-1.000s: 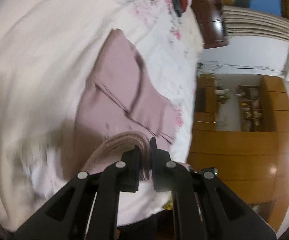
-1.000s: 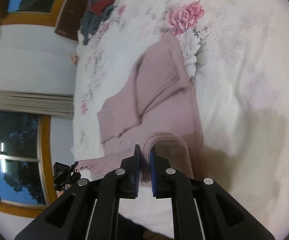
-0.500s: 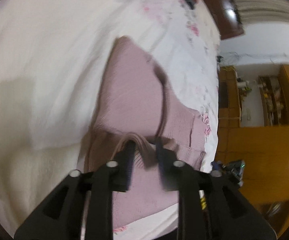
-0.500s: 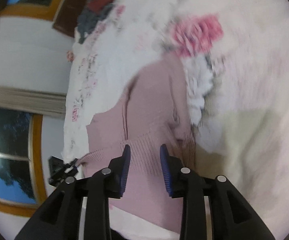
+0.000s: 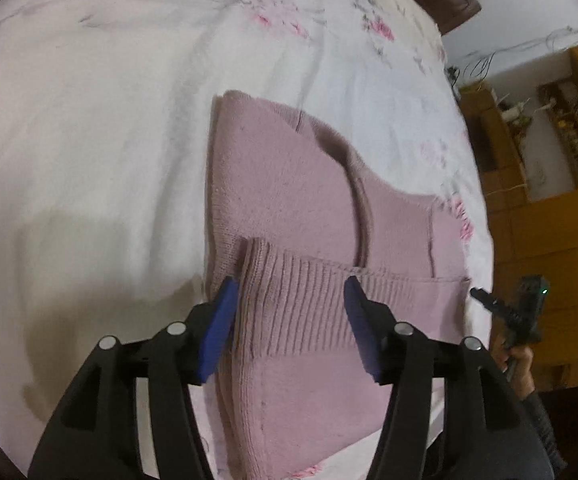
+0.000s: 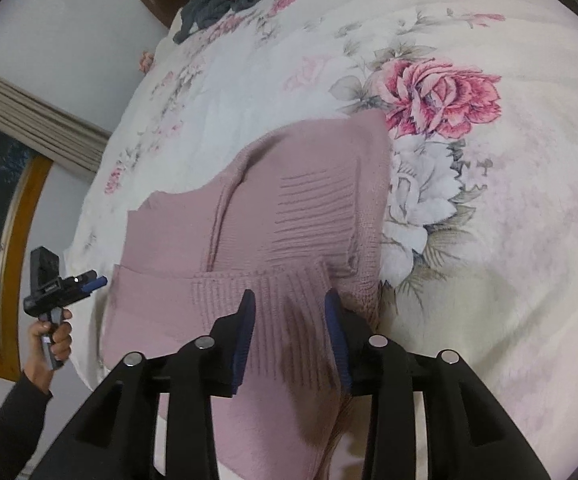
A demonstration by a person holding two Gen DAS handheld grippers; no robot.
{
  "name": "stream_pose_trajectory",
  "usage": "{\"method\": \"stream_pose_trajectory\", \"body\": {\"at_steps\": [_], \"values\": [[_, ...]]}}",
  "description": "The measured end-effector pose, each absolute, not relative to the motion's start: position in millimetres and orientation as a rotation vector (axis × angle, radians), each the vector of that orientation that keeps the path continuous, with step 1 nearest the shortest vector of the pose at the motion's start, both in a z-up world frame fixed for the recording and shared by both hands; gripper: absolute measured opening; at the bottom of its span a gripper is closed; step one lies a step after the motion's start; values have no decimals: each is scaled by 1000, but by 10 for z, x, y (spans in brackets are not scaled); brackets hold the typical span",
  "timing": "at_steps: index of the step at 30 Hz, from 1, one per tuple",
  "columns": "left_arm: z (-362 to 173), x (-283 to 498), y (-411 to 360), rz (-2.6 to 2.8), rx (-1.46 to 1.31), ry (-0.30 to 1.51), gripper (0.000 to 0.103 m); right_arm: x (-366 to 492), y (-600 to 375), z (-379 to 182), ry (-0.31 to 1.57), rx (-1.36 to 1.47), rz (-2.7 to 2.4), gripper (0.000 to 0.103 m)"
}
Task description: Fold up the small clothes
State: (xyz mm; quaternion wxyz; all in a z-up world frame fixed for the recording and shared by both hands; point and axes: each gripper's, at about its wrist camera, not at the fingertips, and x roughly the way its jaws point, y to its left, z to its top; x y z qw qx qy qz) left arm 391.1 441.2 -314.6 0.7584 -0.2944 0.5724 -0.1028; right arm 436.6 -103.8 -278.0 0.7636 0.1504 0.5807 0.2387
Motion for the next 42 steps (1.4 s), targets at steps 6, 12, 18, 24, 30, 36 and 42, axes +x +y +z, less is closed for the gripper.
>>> {"method": "stream_pose_trajectory", "body": {"at_steps": [6, 12, 18, 24, 30, 36, 42], "values": [[-3258, 3938, 4228, -257, -552, 1286, 41, 4346, -966, -2863, 1277, 239, 535, 42], [-3243, 3882, 4144, -303, -506, 1255, 5, 4185, -878, -2798, 1221, 131, 571, 31], [-3140, 3776, 4175, -312, -557, 1180, 4, 4090, -893, -2728, 1176, 136, 564, 10], [-2871, 3622, 4324, -318, -611, 1087, 3, 4026, -1010, -2550, 1121, 172, 541, 7], [-2432, 3711, 4495, -335, -644, 980, 3, 4125, -1134, -2128, 1031, 249, 541, 6], [-2261, 4337, 4560, -304, -622, 971, 3, 4646, -1123, -1933, 995, 276, 467, 6], [-2373, 4988, 4619, -247, -607, 1008, 3, 5282, -961, -2037, 1024, 230, 378, 6]]}}
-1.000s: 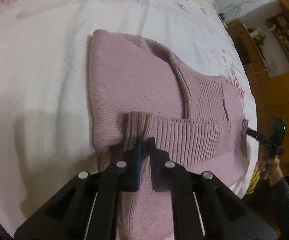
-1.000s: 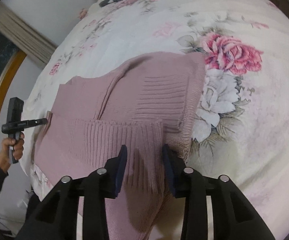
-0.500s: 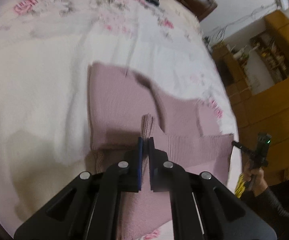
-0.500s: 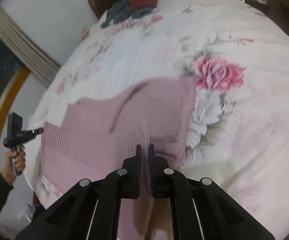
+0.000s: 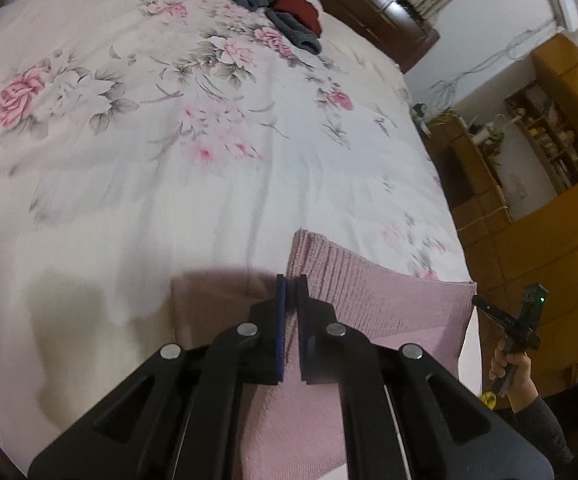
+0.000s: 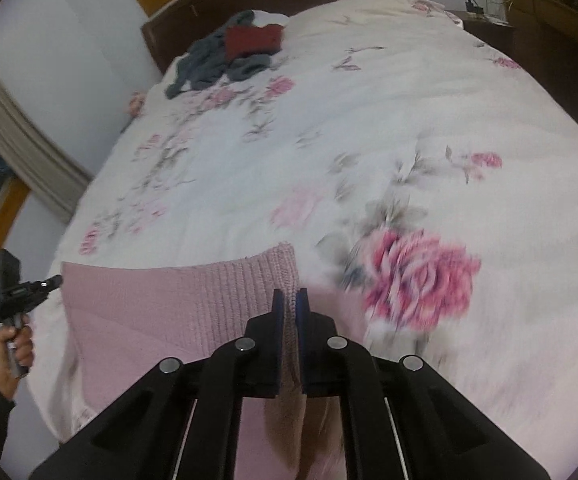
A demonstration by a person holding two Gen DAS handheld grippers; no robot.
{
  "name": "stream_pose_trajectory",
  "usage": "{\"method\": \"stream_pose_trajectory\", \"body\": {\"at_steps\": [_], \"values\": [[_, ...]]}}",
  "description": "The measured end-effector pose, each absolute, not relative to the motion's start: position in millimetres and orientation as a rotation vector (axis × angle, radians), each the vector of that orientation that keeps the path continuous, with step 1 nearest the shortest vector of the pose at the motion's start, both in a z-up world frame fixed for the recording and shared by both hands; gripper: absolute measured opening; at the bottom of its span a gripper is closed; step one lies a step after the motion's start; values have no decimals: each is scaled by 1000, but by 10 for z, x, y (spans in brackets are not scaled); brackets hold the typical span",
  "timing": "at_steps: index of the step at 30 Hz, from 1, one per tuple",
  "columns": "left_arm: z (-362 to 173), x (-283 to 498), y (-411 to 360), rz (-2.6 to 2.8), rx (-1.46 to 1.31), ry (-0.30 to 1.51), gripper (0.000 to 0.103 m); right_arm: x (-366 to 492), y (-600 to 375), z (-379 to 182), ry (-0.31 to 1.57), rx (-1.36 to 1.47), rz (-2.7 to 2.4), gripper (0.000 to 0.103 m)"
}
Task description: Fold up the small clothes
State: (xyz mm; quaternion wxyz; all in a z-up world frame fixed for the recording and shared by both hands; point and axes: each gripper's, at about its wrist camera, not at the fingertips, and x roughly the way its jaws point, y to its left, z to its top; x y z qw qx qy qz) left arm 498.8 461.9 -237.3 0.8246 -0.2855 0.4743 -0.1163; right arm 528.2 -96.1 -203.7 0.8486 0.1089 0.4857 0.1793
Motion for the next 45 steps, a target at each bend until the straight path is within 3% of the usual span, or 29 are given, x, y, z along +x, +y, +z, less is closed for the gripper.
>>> {"method": "stream_pose_trajectory", "body": {"at_steps": [8, 17, 19, 21, 24, 27, 28, 29, 30, 32, 34, 37, 41, 43, 45], "values": [[-2928, 5610, 4573, -165, -584, 1118, 3, 5870, -744, -2515, 1112, 155, 299, 6], [-3701, 5777, 4627, -57, -598, 1281, 4, 6015, -840, -3131, 1194, 157, 244, 6], [-3636, 5736, 4688, -12, -616, 1251, 10, 6034, -864, -3185, 1221, 180, 253, 9], [-3382, 5610, 4725, 16, -619, 1149, 15, 5993, -938, -3058, 1185, 210, 239, 22], [-3154, 5478, 4588, -160, -684, 1067, 16, 5827, -1057, -2807, 1093, 320, 289, 23], [-3365, 5516, 4328, -231, -654, 1189, 16, 5749, -1006, -2948, 1169, 413, 389, 22], [-3513, 5535, 4296, -187, -627, 1250, 17, 5746, -976, -3083, 1224, 419, 396, 22], [-3620, 5543, 4300, -144, -611, 1286, 15, 5752, -977, -3177, 1252, 419, 382, 15], [-3708, 5537, 4333, -132, -629, 1298, 13, 5754, -1017, -3268, 1265, 421, 353, 2], [-3644, 5524, 4389, -116, -657, 1288, 13, 5783, -1120, -3299, 1276, 479, 340, 2], [-3429, 5455, 4424, -151, -684, 1227, 12, 5719, -1150, -3166, 1254, 515, 356, 10], [-3101, 5063, 4327, -339, -686, 1148, 14, 5441, -1088, -2936, 1223, 535, 491, 10], [-3420, 4834, 4281, -280, -613, 1265, 15, 5065, -1003, -3122, 1302, 470, 542, 6], [-3590, 4822, 4344, -236, -620, 1300, 1, 5029, -1090, -3299, 1316, 482, 510, 0], [-3453, 4768, 4388, -226, -635, 1264, 3, 5003, -1162, -3237, 1304, 520, 490, 2]]}}
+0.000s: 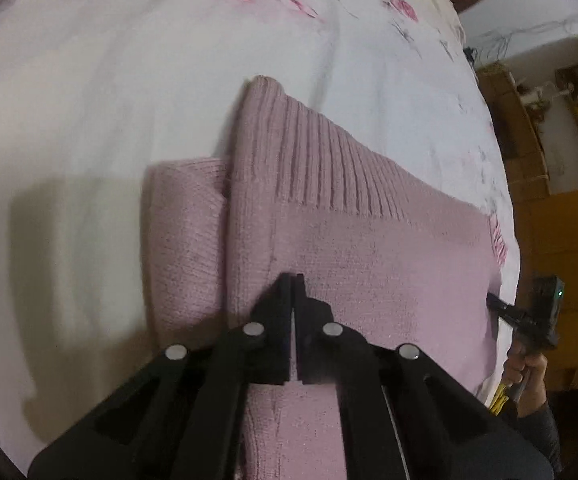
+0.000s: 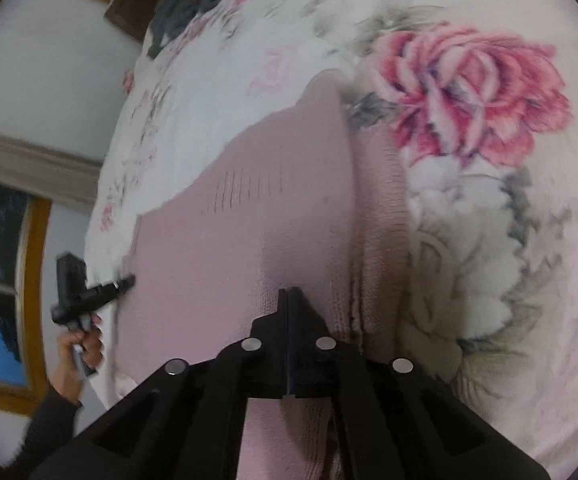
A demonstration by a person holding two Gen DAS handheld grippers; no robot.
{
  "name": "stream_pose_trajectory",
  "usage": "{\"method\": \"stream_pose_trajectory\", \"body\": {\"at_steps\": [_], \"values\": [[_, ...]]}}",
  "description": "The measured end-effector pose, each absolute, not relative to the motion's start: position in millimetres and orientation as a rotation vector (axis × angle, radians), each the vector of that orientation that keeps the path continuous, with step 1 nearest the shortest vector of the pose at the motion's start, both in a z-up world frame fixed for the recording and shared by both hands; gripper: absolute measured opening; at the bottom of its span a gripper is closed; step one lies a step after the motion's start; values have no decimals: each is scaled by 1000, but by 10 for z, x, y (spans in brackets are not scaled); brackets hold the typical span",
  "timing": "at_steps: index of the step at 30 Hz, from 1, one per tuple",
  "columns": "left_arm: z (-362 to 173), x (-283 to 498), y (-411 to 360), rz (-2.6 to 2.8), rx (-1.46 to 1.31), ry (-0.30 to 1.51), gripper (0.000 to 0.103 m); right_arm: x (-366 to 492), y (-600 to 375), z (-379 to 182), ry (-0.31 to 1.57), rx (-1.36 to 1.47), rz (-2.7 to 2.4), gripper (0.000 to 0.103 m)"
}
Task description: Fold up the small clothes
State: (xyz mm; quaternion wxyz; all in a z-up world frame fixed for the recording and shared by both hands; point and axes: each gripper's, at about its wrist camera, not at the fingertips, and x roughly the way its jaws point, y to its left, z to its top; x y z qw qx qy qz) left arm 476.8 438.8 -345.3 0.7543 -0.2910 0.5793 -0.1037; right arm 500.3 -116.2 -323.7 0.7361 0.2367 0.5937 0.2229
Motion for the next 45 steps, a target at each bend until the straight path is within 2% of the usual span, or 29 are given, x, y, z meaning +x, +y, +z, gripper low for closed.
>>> {"method": "stream_pose_trajectory", "body": {"at_steps": [1, 5, 9, 12, 13, 14, 15, 18, 19, 20, 21, 22, 23, 25, 26, 28, 30, 33, 39, 45], "values": [[-3361, 4703, 4400, -241, -648, 1237, 12, 4958, -1159, -3161, 1288, 513, 490, 7], [-3054, 4080, 4149, -463, -673, 1162, 13, 4474, -989, -2894, 1257, 514, 644, 10], [-3444, 3637, 3901, -460, -626, 1277, 13, 4073, -694, -3204, 1350, 441, 679, 10], [-3727, 3508, 4012, -379, -640, 1315, 0, 4033, -746, -3415, 1376, 463, 619, 4], [-3675, 3479, 4077, -381, -681, 1294, 1, 4015, -741, -3403, 1375, 470, 612, 4], [-3602, 3452, 4087, -408, -699, 1268, 6, 4003, -763, -3311, 1360, 472, 603, 11], [-3532, 3383, 4080, -438, -708, 1247, 15, 3961, -791, -3226, 1337, 471, 609, 19], [-3458, 3205, 4066, -436, -688, 1248, 24, 3834, -920, -3065, 1283, 397, 572, 24], [-3533, 3217, 4128, -397, -686, 1280, 26, 3822, -1057, -3151, 1301, 382, 520, 23], [-3630, 3197, 4225, -387, -727, 1298, 23, 3875, -1155, -3243, 1320, 403, 498, 8], [-3713, 3118, 4315, -388, -782, 1305, 17, 3896, -1261, -3318, 1336, 416, 477, 0], [-3727, 3101, 4391, -390, -837, 1305, 18, 3878, -1370, -3298, 1332, 417, 448, 0], [-3686, 3056, 4510, -389, -882, 1289, 22, 3862, -1389, -3243, 1319, 414, 446, 2], [-3528, 3065, 4651, -386, -902, 1250, 49, 3729, -1401, -2961, 1256, 371, 422, 22], [-3444, 3034, 4773, -378, -902, 1235, 55, 3660, -1346, -2837, 1226, 321, 411, 34], [-3348, 3013, 4913, -357, -904, 1219, 68, 3416, -930, -2538, 1152, 88, 432, 43], [-3242, 2955, 4957, -325, -919, 1199, 73, 3160, -470, -2396, 1079, -136, 463, 59], [-3149, 3039, 5117, -302, -977, 1186, 74, 2652, 437, -2444, 919, -475, 516, 76], [-3099, 3104, 5226, -314, -990, 1182, 75, 2192, 1960, -2979, 645, -879, 557, 73], [-3210, 3346, 5150, -355, -976, 1207, 75, 2351, 2667, -3455, 553, -1079, 518, 71]]}}
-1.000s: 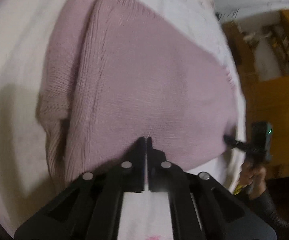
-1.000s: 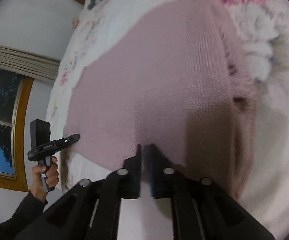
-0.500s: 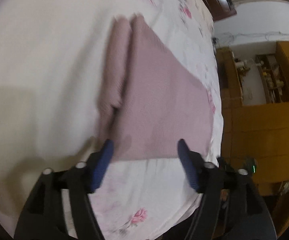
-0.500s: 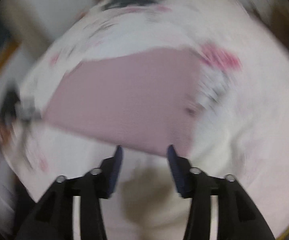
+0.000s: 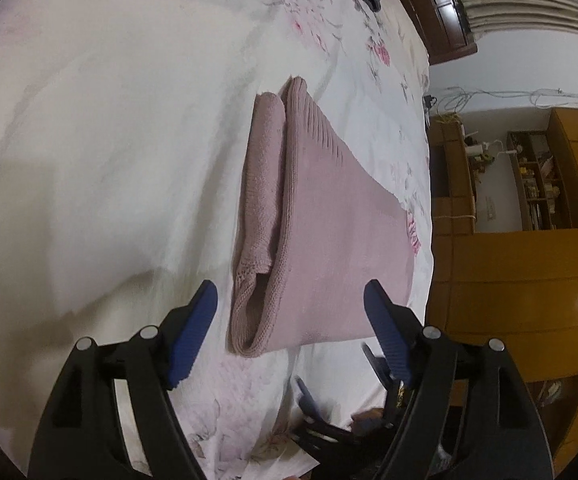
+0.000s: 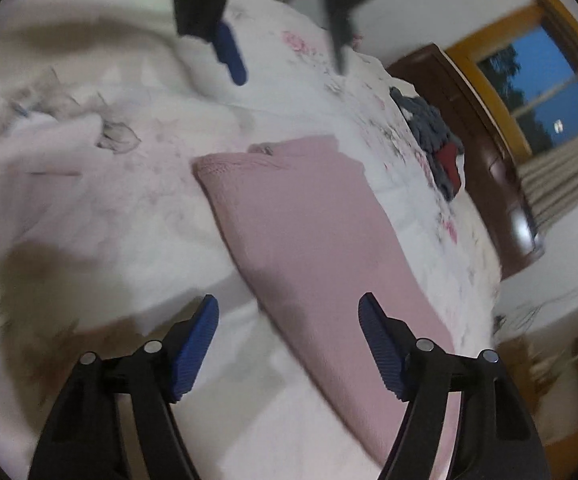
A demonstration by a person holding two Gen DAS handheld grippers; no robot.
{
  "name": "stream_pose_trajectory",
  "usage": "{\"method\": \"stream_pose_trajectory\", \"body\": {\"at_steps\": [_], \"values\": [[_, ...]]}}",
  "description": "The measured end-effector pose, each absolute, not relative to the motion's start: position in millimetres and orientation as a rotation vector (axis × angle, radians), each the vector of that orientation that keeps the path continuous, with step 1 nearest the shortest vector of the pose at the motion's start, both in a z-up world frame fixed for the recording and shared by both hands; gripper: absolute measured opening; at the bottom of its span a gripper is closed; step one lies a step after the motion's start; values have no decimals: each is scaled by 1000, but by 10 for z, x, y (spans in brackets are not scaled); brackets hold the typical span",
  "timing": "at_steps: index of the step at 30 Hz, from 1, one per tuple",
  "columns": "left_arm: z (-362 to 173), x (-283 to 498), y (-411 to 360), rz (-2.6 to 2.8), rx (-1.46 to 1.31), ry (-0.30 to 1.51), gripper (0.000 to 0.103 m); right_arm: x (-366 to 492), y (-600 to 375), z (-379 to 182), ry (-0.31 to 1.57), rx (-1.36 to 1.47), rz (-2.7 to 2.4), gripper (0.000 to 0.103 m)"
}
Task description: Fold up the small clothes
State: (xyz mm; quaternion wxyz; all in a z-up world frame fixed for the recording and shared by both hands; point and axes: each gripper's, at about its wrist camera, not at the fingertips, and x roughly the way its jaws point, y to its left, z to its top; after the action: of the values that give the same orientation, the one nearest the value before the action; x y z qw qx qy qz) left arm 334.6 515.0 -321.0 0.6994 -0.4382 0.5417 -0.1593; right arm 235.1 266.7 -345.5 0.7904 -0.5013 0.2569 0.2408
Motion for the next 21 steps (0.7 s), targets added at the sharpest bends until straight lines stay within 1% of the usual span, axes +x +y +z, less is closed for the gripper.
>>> {"method": "stream_pose_trajectory", "body": {"at_steps": [2, 3, 7, 10, 11, 12, 13, 14, 15, 16, 17, 19, 21], "values": [[-3273, 3424, 5149, -370, -982, 1206, 75, 2453, 2755, -3533, 548, -1109, 496, 68], [-3297, 3462, 5149, -373, -985, 1207, 75, 2501, 2796, -3567, 548, -1123, 485, 65], [-3418, 3582, 5186, -371, -1013, 1217, 75, 2579, 3023, -3680, 523, -1165, 464, 63], [-3461, 3673, 5206, -381, -1042, 1209, 75, 2610, 3156, -3720, 492, -1174, 453, 60], [-3467, 3712, 5201, -389, -1049, 1207, 75, 2629, 3217, -3740, 484, -1177, 445, 57], [-3470, 3736, 5197, -393, -1049, 1210, 75, 2666, 3271, -3751, 480, -1176, 438, 52], [-3470, 3757, 5192, -393, -1050, 1213, 75, 2696, 3304, -3751, 479, -1170, 436, 50], [-3473, 3788, 5192, -389, -1053, 1217, 75, 2746, 3344, -3743, 487, -1153, 434, 43], [-3473, 3810, 5195, -389, -1056, 1220, 75, 2798, 3374, -3734, 507, -1134, 438, 29], [-3468, 3837, 5208, -388, -1061, 1221, 76, 2853, 3394, -3718, 535, -1112, 447, 18], [-3462, 3858, 5227, -387, -1067, 1220, 76, 2880, 3391, -3688, 547, -1091, 450, 13], [-3458, 3915, 5256, -394, -1081, 1224, 80, 2896, 3329, -3507, 558, -992, 460, 11], [-3475, 4010, 5247, -406, -1087, 1238, 81, 2878, 3228, -3318, 551, -923, 457, 11]]}}
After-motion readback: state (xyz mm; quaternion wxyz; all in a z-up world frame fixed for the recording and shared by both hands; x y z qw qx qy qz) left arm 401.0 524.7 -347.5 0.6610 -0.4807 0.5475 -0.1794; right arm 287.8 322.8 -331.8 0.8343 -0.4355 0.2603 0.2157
